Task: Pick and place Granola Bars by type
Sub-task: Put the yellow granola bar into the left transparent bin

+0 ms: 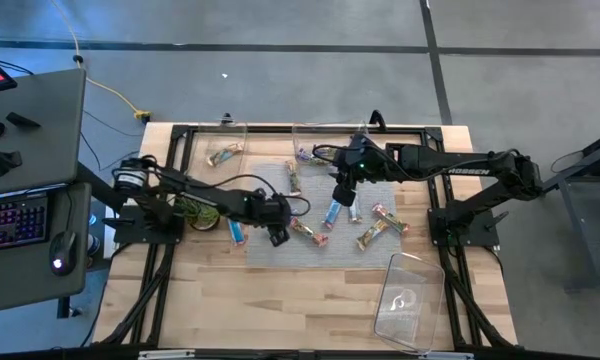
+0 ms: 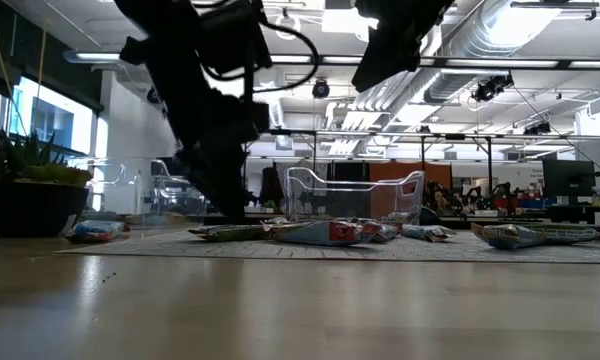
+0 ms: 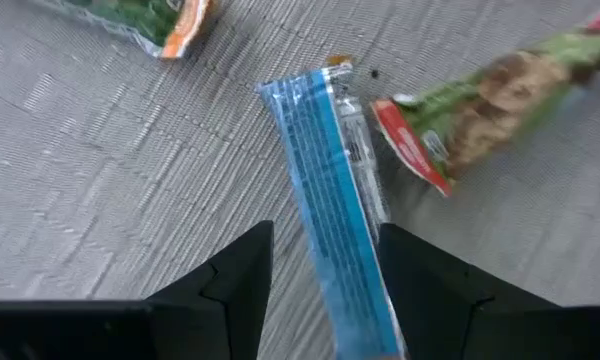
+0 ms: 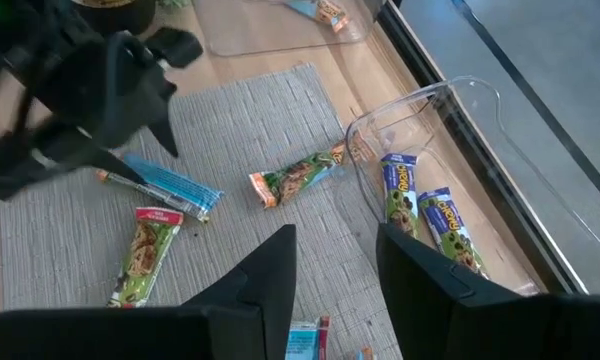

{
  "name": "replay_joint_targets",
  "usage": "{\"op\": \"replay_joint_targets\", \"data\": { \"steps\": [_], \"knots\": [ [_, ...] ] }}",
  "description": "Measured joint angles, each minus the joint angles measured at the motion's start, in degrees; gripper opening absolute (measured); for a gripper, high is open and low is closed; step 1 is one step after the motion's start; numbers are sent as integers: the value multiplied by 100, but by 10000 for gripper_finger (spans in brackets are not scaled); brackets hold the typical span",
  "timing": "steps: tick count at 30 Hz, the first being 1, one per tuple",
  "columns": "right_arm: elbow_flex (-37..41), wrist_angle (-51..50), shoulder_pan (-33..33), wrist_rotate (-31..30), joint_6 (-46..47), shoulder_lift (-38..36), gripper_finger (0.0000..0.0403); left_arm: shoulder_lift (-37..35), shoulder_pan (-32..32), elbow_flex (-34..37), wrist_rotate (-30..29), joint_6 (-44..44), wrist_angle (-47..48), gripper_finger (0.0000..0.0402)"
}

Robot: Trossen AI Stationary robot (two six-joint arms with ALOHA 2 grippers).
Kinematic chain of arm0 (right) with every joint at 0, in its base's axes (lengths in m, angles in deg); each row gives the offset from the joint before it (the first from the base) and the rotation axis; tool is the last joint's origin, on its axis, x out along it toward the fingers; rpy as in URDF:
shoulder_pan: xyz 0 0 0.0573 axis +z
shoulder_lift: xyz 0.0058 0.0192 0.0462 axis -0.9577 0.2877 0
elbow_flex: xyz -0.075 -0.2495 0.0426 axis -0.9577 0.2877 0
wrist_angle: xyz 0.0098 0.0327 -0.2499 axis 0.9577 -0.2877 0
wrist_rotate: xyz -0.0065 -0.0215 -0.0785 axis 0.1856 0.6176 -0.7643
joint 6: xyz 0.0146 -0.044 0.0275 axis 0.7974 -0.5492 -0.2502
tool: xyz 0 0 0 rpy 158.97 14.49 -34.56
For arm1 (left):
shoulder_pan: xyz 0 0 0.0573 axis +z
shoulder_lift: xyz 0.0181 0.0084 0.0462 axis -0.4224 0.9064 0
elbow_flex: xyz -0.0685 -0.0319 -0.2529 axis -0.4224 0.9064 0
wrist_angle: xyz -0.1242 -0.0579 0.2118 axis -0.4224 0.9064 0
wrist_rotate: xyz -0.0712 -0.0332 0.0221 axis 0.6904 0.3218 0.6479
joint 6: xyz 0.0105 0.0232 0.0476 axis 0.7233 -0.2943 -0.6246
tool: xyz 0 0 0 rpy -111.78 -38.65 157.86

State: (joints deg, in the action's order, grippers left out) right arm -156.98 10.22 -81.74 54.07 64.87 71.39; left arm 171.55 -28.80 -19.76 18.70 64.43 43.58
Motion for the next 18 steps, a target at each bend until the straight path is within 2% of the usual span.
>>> {"op": "replay_joint_targets", "data": {
  "steps": [12, 18],
  "knots": [
    [0, -46, 0, 2, 1, 0, 124, 365, 2, -4, 402, 420, -230, 177],
    [0, -43, -1, 0, 0, 0, 124, 371, -35, -4, 341, 293, -245, 163]
  ]
}}
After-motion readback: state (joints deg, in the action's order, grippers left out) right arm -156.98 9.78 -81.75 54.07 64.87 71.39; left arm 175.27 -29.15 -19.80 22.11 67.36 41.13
